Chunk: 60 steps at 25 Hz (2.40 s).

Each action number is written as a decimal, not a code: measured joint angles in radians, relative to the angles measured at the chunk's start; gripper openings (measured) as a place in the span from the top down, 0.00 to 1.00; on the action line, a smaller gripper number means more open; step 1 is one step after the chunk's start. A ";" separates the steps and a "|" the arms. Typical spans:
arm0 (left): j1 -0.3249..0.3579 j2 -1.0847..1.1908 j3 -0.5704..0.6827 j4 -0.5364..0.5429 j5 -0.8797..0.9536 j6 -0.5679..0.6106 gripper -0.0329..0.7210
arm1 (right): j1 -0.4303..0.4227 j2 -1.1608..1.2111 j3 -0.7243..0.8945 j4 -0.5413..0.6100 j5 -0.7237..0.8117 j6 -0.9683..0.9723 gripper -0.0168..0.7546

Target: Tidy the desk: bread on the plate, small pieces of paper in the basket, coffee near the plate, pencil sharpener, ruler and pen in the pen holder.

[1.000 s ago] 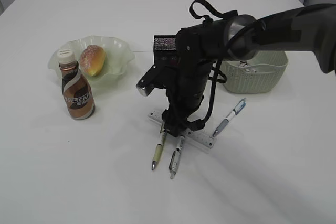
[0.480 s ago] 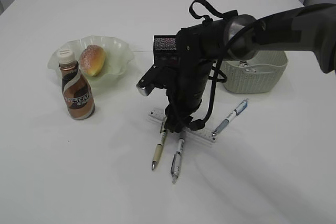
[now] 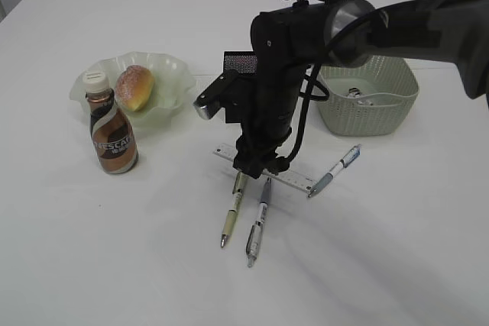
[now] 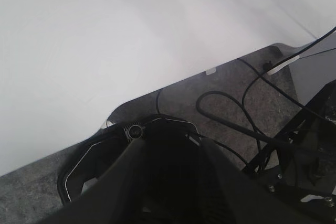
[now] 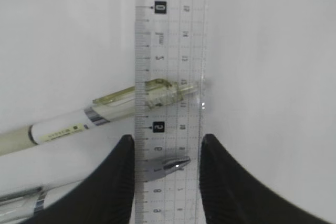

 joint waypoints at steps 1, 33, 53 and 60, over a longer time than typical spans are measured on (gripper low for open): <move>0.000 0.000 0.000 0.000 0.000 0.000 0.63 | 0.000 0.000 -0.009 0.004 0.011 0.007 0.60; 0.000 0.000 0.000 0.000 0.000 0.000 0.63 | 0.000 -0.256 -0.072 -0.158 -0.150 0.663 0.60; 0.000 0.000 0.000 0.000 -0.002 0.000 0.63 | -0.075 -0.350 0.397 -0.289 -1.187 0.668 0.60; 0.000 0.000 0.000 0.033 -0.018 0.000 0.63 | -0.106 -0.290 0.397 -0.293 -1.413 0.666 0.60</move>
